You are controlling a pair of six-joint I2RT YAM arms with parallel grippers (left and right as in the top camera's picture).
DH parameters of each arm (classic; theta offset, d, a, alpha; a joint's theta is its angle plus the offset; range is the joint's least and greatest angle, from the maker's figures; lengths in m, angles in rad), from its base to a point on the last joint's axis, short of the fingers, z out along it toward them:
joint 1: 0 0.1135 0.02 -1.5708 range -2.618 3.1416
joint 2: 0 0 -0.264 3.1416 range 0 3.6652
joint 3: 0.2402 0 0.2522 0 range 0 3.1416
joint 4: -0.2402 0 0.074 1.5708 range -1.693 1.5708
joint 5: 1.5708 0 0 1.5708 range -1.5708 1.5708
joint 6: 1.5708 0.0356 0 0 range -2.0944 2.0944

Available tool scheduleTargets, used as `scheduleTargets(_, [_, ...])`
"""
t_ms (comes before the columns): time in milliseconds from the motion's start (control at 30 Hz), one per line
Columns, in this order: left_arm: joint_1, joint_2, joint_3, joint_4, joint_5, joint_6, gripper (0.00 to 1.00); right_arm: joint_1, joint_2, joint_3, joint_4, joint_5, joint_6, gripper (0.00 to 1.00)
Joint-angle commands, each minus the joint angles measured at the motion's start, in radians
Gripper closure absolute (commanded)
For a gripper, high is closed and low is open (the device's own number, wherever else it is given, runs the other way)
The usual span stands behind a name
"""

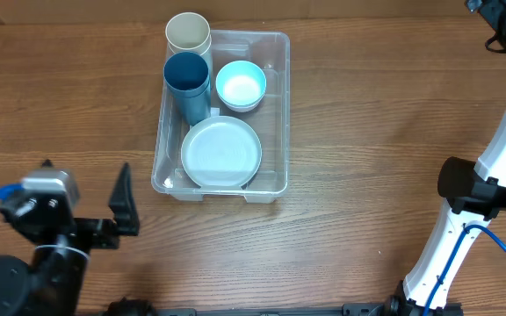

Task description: Pack container

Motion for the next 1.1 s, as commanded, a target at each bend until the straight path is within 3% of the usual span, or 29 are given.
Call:
scheduleTargets(0, [0.033,-0.178,-0.292,0.179,0.133,-0.006,0.0,0.001,-0.008,0.006,0.002,0.003,-0.004,0.0])
scheduleTargets(133, [0.033,-0.309,-0.554,0.417,0.178,0.0,0.0,0.001,-0.008,0.006,0.002,0.003,-0.004,0.0])
scheduleTargets(233, [0.033,-0.394,-0.746,0.621,0.233,0.089,0.0,0.001,-0.008,0.006,0.002,0.003,-0.004,0.0])
scheduleTargets(400, [0.015,-0.499,-0.905,0.76,0.234,0.188,0.0,0.001,-0.008,0.006,0.002,0.003,-0.004,0.0])
scheduleTargets(633, [-0.002,-0.538,-0.966,0.763,0.167,0.248,0.0,0.001,-0.008,0.006,0.003,0.003,-0.004,0.0])
scheduleTargets(900, [-0.002,-0.543,-1.144,0.926,0.148,0.235,0.0,0.001,-0.008,0.006,0.003,0.003,-0.004,0.0])
scheduleTargets(1067, [-0.002,-0.543,-1.154,0.836,0.102,0.234,0.0,0.001,-0.008,0.006,0.003,0.003,-0.004,0.0])
